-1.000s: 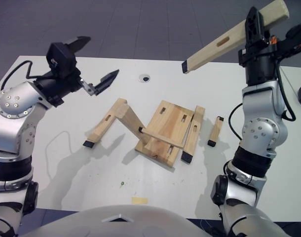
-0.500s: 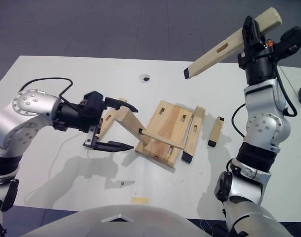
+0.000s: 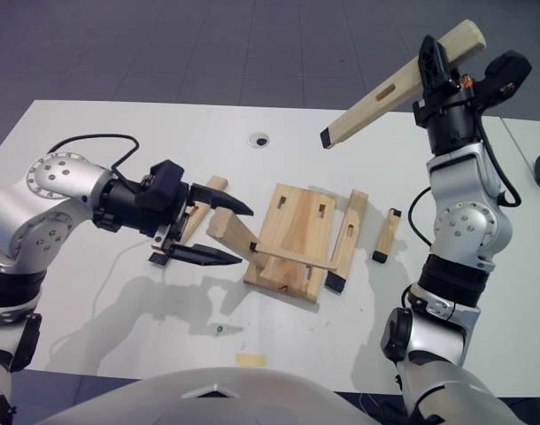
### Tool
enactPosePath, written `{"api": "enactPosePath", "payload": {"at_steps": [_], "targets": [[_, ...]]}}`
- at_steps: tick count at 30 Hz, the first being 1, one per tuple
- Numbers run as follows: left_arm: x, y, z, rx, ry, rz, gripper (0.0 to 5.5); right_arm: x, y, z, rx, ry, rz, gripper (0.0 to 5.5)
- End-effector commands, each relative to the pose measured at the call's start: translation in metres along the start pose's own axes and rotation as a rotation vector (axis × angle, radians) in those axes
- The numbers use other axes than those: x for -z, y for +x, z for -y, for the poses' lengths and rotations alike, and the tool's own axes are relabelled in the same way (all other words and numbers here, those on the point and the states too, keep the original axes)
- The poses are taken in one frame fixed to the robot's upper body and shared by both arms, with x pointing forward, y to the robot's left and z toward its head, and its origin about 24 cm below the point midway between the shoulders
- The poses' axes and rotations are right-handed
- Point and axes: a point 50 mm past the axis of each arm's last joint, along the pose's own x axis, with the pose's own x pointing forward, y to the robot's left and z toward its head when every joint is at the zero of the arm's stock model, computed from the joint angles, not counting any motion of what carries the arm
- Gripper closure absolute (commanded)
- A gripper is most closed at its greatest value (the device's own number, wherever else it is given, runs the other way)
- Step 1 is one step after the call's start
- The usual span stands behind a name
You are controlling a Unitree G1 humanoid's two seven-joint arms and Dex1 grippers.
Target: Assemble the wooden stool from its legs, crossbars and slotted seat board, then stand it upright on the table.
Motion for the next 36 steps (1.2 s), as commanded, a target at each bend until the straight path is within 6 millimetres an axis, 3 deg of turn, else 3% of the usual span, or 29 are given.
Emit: {"api": "enactPosePath", "payload": {"at_steps": [1,5,12,14,17,21,26,36], "targets": [[0.001,0.002,0.001,-0.042,0.020,-0.010,2.74,0.003,0.000,-0.001,0.000,0.016,-0.008,4.50],[0.011,0.009,0.003,-0.106,0.068,-0.056,3.34,0.001,0.000,0.000,0.002,0.019,-0.009,4.50],[0.038,0.006,-0.011,-0.416,0.143,-0.141,3.48,0.003,-0.002,-0.001,-0.016,-0.083,-0.032,4.50],[0.040,0.002,-0.016,-0.524,0.156,-0.134,3.48,0.001,-0.004,-0.001,-0.030,-0.127,-0.027,4.50],[0.031,0.012,-0.015,-0.614,0.140,-0.027,3.48,0.003,-0.010,0.001,-0.036,-0.141,-0.002,4.50],[0.031,0.024,-0.011,-0.654,0.099,0.023,3.48,0.022,-0.025,0.000,-0.082,-0.276,-0.071,4.50],[0.035,0.021,-0.010,-0.673,0.059,0.026,3.48,0.050,-0.043,-0.014,-0.192,-0.395,-0.162,4.50],[0.033,0.017,-0.013,-0.615,0.028,0.024,3.48,0.072,-0.056,-0.035,-0.300,-0.479,-0.180,4.50]]}}
